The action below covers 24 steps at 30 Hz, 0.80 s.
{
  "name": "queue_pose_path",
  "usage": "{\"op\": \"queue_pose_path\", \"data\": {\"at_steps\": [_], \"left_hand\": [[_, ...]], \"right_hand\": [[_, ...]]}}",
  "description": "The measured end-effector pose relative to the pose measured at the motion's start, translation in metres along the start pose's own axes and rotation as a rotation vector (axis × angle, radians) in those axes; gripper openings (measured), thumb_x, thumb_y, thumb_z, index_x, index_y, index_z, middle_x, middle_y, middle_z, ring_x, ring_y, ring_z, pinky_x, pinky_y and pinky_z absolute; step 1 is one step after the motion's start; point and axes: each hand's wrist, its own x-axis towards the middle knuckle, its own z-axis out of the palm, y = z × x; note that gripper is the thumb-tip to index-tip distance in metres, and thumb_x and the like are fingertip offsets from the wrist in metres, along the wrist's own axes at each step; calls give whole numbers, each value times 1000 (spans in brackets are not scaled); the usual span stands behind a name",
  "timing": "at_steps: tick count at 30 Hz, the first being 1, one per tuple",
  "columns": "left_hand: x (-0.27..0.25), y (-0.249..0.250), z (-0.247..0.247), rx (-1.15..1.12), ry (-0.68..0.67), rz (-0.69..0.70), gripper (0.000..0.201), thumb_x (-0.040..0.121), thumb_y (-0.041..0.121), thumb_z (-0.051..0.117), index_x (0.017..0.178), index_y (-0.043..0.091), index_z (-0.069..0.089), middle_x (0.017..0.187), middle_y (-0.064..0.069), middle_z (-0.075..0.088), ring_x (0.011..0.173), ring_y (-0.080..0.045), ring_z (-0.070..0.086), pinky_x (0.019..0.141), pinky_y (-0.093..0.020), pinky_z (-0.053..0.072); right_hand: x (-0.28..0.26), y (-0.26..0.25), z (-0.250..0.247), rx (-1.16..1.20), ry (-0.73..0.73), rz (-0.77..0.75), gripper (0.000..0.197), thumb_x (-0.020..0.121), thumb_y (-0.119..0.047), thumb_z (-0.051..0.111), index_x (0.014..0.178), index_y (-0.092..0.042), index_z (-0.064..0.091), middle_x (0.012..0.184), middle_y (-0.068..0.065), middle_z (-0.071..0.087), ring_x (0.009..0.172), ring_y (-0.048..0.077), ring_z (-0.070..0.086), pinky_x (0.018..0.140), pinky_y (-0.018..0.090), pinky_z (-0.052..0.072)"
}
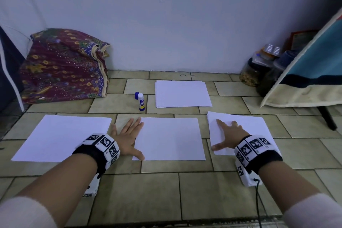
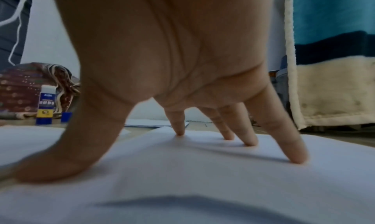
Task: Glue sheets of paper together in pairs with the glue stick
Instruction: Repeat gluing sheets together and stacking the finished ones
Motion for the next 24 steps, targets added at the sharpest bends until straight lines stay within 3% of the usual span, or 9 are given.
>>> {"op": "queue_pose_path", "data": {"at_steps": [3, 8, 13, 17, 21, 24], "left_hand": [[0, 0, 0, 4, 9, 0, 174, -1, 103, 5, 147, 18, -26, 152, 11, -34, 141, -10, -30, 108, -63, -12], [0, -1, 0, 4, 6, 11, 173, 0, 104, 5, 147, 17, -26, 152, 11, -35, 141, -10, -30, 108, -64, -13], [1, -2, -1, -2, -1, 15, 174, 0, 104, 6, 147, 17, -26, 150, 12, -36, 140, -10, -31, 108, -65, -14], [1, -1, -1, 10, -1, 9, 174, 0, 103, 5, 147, 16, -26, 150, 11, -36, 141, -12, -31, 109, -64, -13], [4, -2, 0, 42, -3, -6, 172, 1, 103, 3, 147, 18, -26, 151, 9, -37, 141, -13, -31, 109, -66, -11], [6, -2, 3, 48, 2, -15, 169, 6, 103, 12, 148, 20, -25, 151, 10, -36, 141, -12, -30, 110, -65, -10]], "right_hand": [[3, 2, -5, -55, -4, -20, 116, 67, -62, 73, 150, -33, -3, 148, 17, 22, 133, 37, 32, 104, 46, 39], [5, 9, -9, -56, 25, -28, 102, 76, -56, 69, 151, -27, 6, 142, 12, 38, 129, 31, 40, 104, 41, 39], [-1, 19, -13, 85, 77, -52, 71, 89, -31, 63, 149, -25, 26, 146, 4, 40, 132, 22, 39, 106, 27, 30], [-9, 26, -21, 142, 183, -58, 51, 93, -14, 50, 142, -23, 41, 138, 3, 51, 125, 20, 46, 99, 23, 32], [-32, -2, -40, 264, 338, -139, 52, 93, -14, 52, 143, -19, 39, 138, 8, 52, 125, 26, 46, 99, 27, 34], [-49, -52, -40, 300, 330, -261, 53, 95, -16, 49, 145, -20, 35, 139, 9, 49, 124, 25, 47, 96, 26, 34]]}}
